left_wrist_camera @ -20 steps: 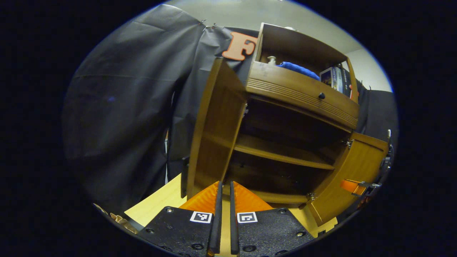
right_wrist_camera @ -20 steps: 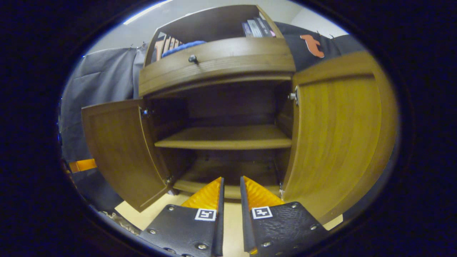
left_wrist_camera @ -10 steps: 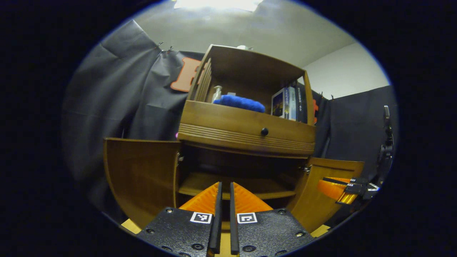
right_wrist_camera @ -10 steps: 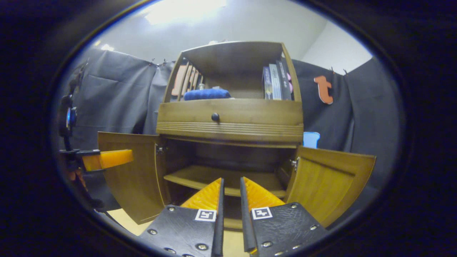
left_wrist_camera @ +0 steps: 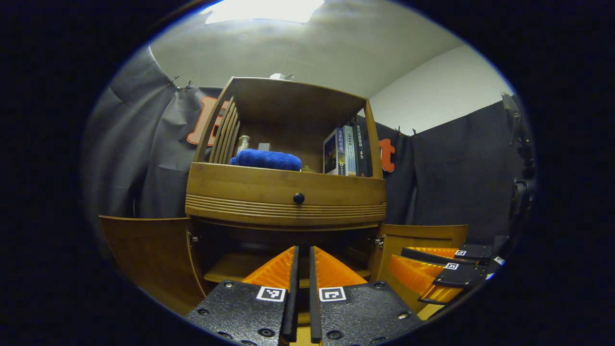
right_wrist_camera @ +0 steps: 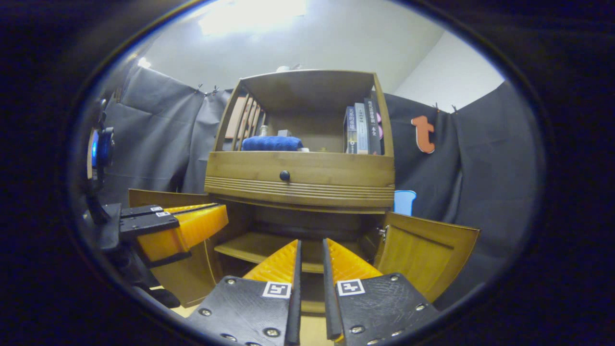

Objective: Open the right door of the double-door shoe cabinet with the right hand, and open the left door with the left hand.

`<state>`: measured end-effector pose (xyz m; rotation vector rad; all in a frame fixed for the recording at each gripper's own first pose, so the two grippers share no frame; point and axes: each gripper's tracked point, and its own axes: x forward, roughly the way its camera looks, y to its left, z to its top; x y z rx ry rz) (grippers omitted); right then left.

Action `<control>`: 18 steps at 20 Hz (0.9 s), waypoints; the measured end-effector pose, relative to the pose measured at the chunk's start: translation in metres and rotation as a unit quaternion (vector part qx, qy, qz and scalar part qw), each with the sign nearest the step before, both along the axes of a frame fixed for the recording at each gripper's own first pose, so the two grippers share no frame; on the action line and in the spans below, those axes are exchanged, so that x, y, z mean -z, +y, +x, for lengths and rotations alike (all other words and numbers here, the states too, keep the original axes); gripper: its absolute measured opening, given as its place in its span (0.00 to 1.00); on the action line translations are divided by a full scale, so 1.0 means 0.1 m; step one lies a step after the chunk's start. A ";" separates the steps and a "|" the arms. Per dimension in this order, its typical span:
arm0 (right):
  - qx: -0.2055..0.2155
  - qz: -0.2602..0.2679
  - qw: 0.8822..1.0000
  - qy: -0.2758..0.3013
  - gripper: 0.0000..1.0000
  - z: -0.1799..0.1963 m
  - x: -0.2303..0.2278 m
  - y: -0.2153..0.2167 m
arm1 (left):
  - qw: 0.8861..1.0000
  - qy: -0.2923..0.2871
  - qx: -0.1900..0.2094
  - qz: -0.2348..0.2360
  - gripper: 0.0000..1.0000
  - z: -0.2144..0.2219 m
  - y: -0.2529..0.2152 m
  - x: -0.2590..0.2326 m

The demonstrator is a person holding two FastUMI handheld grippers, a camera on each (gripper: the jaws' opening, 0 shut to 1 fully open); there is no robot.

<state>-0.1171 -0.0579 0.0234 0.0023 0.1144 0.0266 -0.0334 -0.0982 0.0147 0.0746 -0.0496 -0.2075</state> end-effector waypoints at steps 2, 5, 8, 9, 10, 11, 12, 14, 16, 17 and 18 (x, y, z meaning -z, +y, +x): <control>0.013 -0.007 1.000 -0.008 0.12 -0.07 -0.05 -0.03 | 1.000 -0.003 0.005 0.000 0.11 0.02 -0.05 -0.01; 0.031 -0.021 0.999 -0.020 0.56 -0.10 -0.09 -0.09 | 1.000 -0.016 -0.009 -0.005 0.73 0.00 0.02 -0.04; 0.041 -0.004 0.999 -0.026 1.00 -0.07 -0.12 -0.11 | 0.999 -0.018 -0.008 -0.028 0.95 0.05 0.07 -0.05; 0.040 0.006 0.999 -0.024 0.97 -0.08 -0.12 -0.10 | 0.999 -0.016 -0.009 -0.035 0.95 0.05 0.10 -0.05; 0.039 0.010 0.999 -0.023 0.96 -0.06 -0.11 -0.09 | 0.999 -0.016 -0.012 -0.037 0.95 0.05 0.14 -0.06; 0.039 0.011 0.999 -0.022 0.96 -0.06 -0.11 -0.08 | 0.999 -0.015 -0.014 -0.036 0.95 0.06 0.16 -0.06; 0.039 0.009 0.999 -0.022 0.96 -0.08 -0.12 -0.07 | 0.999 -0.014 -0.015 -0.034 0.95 0.06 0.18 -0.05; 0.038 0.003 0.999 -0.025 0.99 -0.12 -0.14 -0.02 | 0.999 -0.014 -0.015 -0.031 0.95 0.05 0.20 -0.04; 0.042 -0.001 0.999 -0.026 0.96 -0.16 -0.15 -0.01 | 0.999 -0.013 -0.010 -0.033 0.95 0.05 0.20 -0.03; 0.045 -0.002 0.999 -0.025 0.96 -0.18 -0.16 -0.02 | 0.999 -0.010 -0.005 -0.035 0.95 0.05 0.18 -0.03; 0.049 -0.002 0.999 -0.024 0.99 -0.20 -0.17 -0.01 | 0.999 -0.008 -0.001 -0.036 0.95 0.04 0.17 -0.02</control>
